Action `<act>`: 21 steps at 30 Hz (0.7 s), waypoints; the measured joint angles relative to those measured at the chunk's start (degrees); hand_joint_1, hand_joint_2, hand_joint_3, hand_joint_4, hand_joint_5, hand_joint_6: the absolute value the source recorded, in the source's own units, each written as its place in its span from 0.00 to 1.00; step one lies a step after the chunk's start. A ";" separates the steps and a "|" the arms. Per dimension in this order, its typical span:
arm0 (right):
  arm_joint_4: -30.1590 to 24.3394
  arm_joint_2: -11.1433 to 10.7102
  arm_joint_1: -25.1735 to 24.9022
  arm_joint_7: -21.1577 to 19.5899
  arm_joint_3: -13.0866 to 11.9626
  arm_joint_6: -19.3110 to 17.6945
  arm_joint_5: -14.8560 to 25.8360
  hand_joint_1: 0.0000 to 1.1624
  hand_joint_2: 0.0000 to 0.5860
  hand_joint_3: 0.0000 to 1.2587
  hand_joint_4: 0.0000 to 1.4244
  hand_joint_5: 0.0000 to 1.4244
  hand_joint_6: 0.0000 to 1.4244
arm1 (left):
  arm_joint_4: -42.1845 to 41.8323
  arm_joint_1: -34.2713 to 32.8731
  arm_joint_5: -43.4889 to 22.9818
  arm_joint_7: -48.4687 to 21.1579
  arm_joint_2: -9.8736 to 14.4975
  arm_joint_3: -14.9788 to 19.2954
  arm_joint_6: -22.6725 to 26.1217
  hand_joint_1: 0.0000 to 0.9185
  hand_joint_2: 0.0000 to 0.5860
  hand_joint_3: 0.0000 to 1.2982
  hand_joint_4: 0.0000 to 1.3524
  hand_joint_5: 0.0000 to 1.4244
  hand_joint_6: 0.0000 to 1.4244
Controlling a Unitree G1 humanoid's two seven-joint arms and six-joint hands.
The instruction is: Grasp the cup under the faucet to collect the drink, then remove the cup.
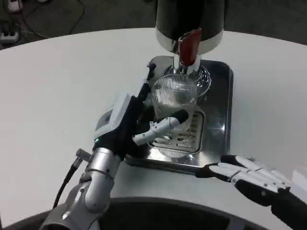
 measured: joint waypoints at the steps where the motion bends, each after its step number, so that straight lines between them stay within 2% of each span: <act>1: 0.00 0.00 -0.07 -0.02 0.08 0.00 -0.05 0.47 0.75 0.13 0.08 0.03 0.00 | -0.78 0.71 -0.63 -0.74 0.26 0.20 -0.06 0.11 0.02 0.00 0.00 0.11 0.14; 5: 0.00 0.01 -0.21 -0.06 0.26 0.01 -0.14 0.47 0.75 0.13 0.08 0.03 0.00 | -4.45 3.11 -2.40 -2.70 1.00 1.87 -0.13 0.10 0.01 0.00 0.00 0.10 0.14; 13: -0.02 0.01 -0.63 -0.13 0.83 0.17 -0.44 0.47 0.76 0.13 0.08 0.03 0.00 | -17.20 10.04 -8.44 -8.05 1.18 6.57 0.45 0.08 0.03 0.00 0.00 0.11 0.14; 17: -0.03 0.02 -0.69 -0.25 0.88 0.38 -0.47 0.48 0.76 0.13 0.08 0.03 0.00 | -26.85 15.29 -13.56 -12.26 0.76 9.12 1.84 0.12 0.08 0.00 0.00 0.13 0.17; 21: -0.03 0.00 -0.91 -0.31 1.37 0.45 -0.59 0.48 0.76 0.13 0.08 0.03 0.00 | -36.23 18.55 -15.38 -14.63 0.65 10.78 4.10 0.15 0.10 0.00 0.01 0.14 0.18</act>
